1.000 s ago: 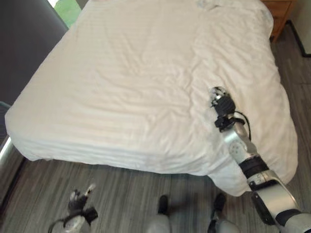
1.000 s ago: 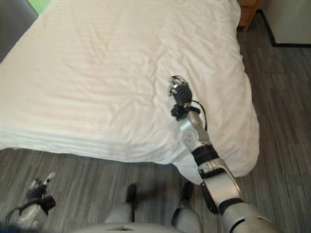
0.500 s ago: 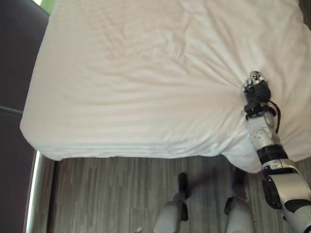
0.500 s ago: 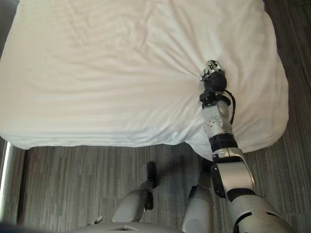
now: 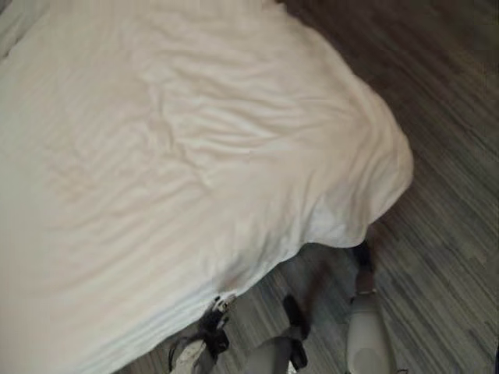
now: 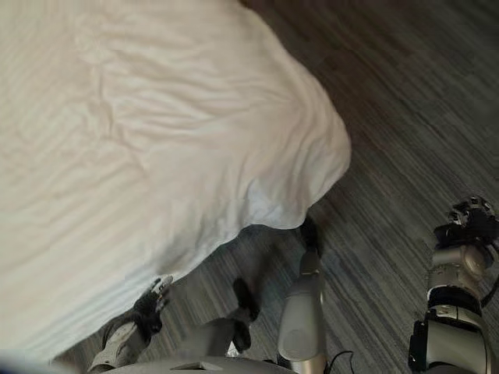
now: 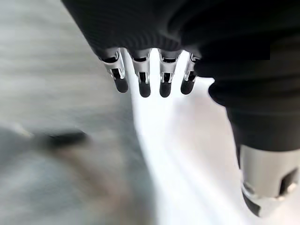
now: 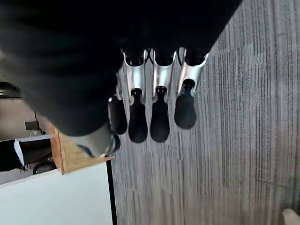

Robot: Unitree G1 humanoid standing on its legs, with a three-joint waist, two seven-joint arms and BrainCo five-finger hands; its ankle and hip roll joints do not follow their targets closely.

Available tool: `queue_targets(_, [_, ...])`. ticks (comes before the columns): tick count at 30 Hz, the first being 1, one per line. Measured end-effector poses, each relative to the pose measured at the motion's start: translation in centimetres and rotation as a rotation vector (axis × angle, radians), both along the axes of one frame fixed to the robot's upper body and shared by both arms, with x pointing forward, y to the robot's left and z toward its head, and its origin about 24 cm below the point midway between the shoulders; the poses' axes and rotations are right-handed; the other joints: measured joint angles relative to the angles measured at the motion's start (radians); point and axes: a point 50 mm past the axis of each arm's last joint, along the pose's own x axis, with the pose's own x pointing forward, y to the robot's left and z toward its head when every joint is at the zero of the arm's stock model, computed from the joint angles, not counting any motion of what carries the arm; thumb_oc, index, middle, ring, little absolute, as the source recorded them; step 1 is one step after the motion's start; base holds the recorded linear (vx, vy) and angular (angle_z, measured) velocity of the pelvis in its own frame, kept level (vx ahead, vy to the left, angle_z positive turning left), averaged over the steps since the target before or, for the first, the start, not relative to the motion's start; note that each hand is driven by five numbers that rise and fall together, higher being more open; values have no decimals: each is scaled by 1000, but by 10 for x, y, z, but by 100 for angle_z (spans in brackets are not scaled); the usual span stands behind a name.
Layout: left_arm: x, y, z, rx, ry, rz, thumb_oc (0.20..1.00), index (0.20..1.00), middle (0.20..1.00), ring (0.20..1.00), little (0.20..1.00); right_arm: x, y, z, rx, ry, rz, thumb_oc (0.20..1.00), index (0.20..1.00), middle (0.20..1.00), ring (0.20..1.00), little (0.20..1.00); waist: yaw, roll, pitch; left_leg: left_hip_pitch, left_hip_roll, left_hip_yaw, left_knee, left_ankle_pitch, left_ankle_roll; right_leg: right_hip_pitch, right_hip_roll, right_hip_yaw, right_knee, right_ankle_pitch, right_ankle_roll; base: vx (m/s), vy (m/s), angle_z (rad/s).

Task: Making the bed.

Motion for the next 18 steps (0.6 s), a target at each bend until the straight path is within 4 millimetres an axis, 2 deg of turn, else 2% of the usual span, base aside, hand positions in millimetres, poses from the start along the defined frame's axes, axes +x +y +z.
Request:
queue_targets(1, [3,-1,-5,-1,40,1,1000,1000,1000,1000,1000,7,17,-5,-26,13,90,1000,1000,1000,1000,1000,-3,-7,-2,17,5,-27,0,-17,4,20,8,-1,0,0,1,27,162,-57])
queue_targets(2, [11,-3,-2,-2,28,-12,1000,1000,1000,1000,1000,9,27,-12,-29,32,137,1000,1000,1000,1000,1000,-9,-30,-10,24,7,-20,11,-48,13,22,5,-10,0,-5,6,9,200,0])
queue_targets(3, [30,-14,6,-2,6,-62,1000,1000,1000,1000,1000,-15,38,-30,-59,88,157,1000,1000,1000,1000,1000,-18,-48,-4,38,6,-16,46,-53,10,74,-20,-43,7,-9,23,-42,183,44])
queue_targets(4, [32,-19,10,-7,-16,-86,1000,1000,1000,1000,1000,-30,47,-44,-70,138,185,1000,1000,1000,1000,1000,-19,-81,-9,48,9,-19,47,-44,23,93,-28,-72,15,-19,25,-19,123,60])
queue_targets(5, [36,-22,16,-1,-52,-121,1000,1000,1000,1000,1000,-42,60,-64,-59,216,217,1000,1000,1000,1000,1000,-28,-107,-23,80,7,-21,46,-44,22,115,-31,-74,13,-26,24,-32,115,31])
queue_targets(6, [37,-22,17,4,-52,-138,1000,1000,1000,1000,1000,-48,69,-76,-44,252,228,1000,1000,1000,1000,1000,-28,-128,-24,97,4,-24,47,-43,24,137,-34,-78,9,-26,24,-59,84,1])
queue_targets(7, [40,-23,25,31,-84,-200,1000,1000,1000,1000,1000,-63,99,-104,-10,361,297,1000,1000,1000,1000,1000,-25,-192,-58,127,-8,-23,28,-39,29,165,-43,-75,7,-32,29,-59,73,0])
queue_targets(8, [41,-21,30,48,-102,-225,1000,1000,1000,1000,1000,-68,110,-113,-12,410,346,1000,1000,1000,1000,1000,-28,-210,-78,129,-10,-22,28,-35,36,162,-45,-70,10,-53,54,-96,66,-19])
queue_targets(9, [45,-19,33,90,-105,-267,1000,1000,1000,1000,1000,-73,121,-117,-7,434,377,1000,1000,1000,1000,1000,-35,-220,-99,129,-5,-16,24,-27,50,161,-43,-73,12,-133,135,-177,52,-30])
queue_targets(10, [45,-16,38,135,-116,-318,1000,1000,1000,1000,1000,-73,129,-115,8,405,389,1000,1000,1000,1000,1000,-33,-214,-103,132,15,-7,12,-22,57,148,-30,-85,45,-149,128,-254,16,-32])
queue_targets(12, [44,-10,48,253,-156,-436,1000,1000,1000,1000,1000,-83,144,-111,1,389,427,1000,1000,1000,1000,1000,-34,-229,-116,140,11,5,10,-10,56,161,-4,-137,127,-105,112,-240,0,-23])
queue_targets(13, [37,-4,57,339,-200,-506,1000,1000,1000,1000,1000,-88,157,-105,-72,393,526,1000,1000,1000,1000,1000,-12,-258,-131,170,1,39,16,-9,49,161,-18,-169,111,-94,46,-328,-30,-110])
queue_targets(14, [32,0,58,431,-199,-581,1000,1000,1000,1000,1000,-76,160,-103,-130,397,568,1000,1000,1000,1000,1000,36,-241,-141,165,25,148,30,16,95,164,-40,-310,79,-247,-3,-342,-94,-164])
queue_targets(15, [36,-6,70,458,-258,-623,1000,1000,1000,1000,1000,-63,154,-93,-215,388,598,1000,1000,1000,1000,1000,57,-167,-133,171,89,181,-1,16,80,112,-16,-372,260,-241,-12,-272,-257,-171])
queue_targets(16, [30,-5,103,479,-368,-630,1000,1000,1000,1000,1000,-61,151,-84,-302,389,635,1000,1000,1000,1000,1000,96,-143,-121,190,120,220,-6,23,80,121,-39,-422,458,-296,5,-189,-302,-128])
queue_targets(17, [16,-7,131,492,-499,-632,1000,1000,1000,1000,1000,-62,150,-86,-324,405,637,1000,1000,1000,1000,1000,118,-164,-129,202,122,237,-4,23,80,157,-58,-442,459,-315,-5,-177,-235,-109])
queue_targets(18, [3,-9,151,497,-631,-631,1000,1000,1000,1000,1000,-63,147,-85,-349,413,633,1000,1000,1000,1000,1000,148,-171,-136,235,129,270,-6,21,76,218,-105,-512,449,-355,-24,-37,-229,-131])
